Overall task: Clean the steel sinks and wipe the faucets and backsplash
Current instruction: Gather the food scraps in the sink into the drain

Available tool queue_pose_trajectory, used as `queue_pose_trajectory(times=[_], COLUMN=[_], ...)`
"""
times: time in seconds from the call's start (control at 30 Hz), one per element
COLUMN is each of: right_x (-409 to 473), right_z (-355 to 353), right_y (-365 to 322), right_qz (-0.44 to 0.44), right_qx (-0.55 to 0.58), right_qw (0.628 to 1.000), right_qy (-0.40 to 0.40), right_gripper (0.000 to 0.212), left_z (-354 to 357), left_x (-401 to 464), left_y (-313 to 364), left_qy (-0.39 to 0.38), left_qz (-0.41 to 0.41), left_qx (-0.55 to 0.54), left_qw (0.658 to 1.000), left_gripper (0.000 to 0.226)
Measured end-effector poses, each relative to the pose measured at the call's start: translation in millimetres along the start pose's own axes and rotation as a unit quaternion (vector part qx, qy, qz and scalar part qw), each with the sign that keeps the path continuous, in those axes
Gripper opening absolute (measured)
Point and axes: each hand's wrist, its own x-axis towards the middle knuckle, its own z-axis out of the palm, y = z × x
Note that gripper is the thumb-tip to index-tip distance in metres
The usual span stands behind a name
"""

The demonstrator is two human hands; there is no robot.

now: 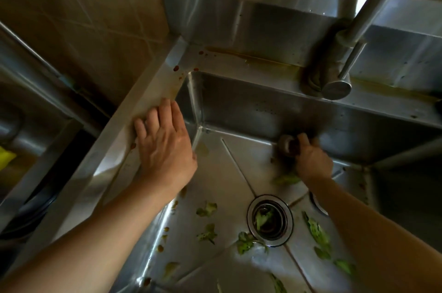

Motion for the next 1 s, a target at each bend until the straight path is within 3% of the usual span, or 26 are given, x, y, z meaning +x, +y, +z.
queue_pose_trajectory(times=[0.1,0.23,0.33,0.5,0.7,0.83,1.0], right_x=[3.9,-23.8,-59.4,-104.0,-99.4,-52.1,-0.6], right_z=[20.2,35.3,45.5,44.4,1.0,-2.6,21.0], right_y=[3.5,-3.4,-5.2,-6.9,-51.2,-118.2,-175.0], right_qz=[-0.036,-0.076,-0.157,-0.206,-0.202,-0.214,-0.164], right_qx=[-0.033,0.011,0.002,-0.056,0.073,0.081,0.071], right_qw=[0.998,0.993,0.978,0.951,0.968,0.967,0.98], right_qy=[-0.043,-0.091,-0.136,-0.222,-0.13,-0.108,-0.087], right_gripper=[0.05,0.049,0.053,0.049,0.048,0.059,0.073], left_z=[2.1,3.6,-1.5,-12.6,-31.7,-24.6,-11.1], left_x=[0.4,-0.2,0.1,1.0,-17.1,-31.0,-31.7], left_y=[0.1,-0.7,2.8,5.1,-17.8,-37.9,-43.6], left_qy=[0.005,-0.003,-0.018,-0.045,-0.049,-0.009,0.017], left_qz=[0.001,0.001,-0.006,-0.01,-0.015,0.002,0.03], left_qx=[0.009,0.036,0.046,0.029,-0.036,-0.036,-0.033], left_qw=[1.0,0.999,0.999,0.999,0.998,0.999,0.999], left_gripper=[0.104,0.11,0.112,0.109,0.096,0.083,0.082])
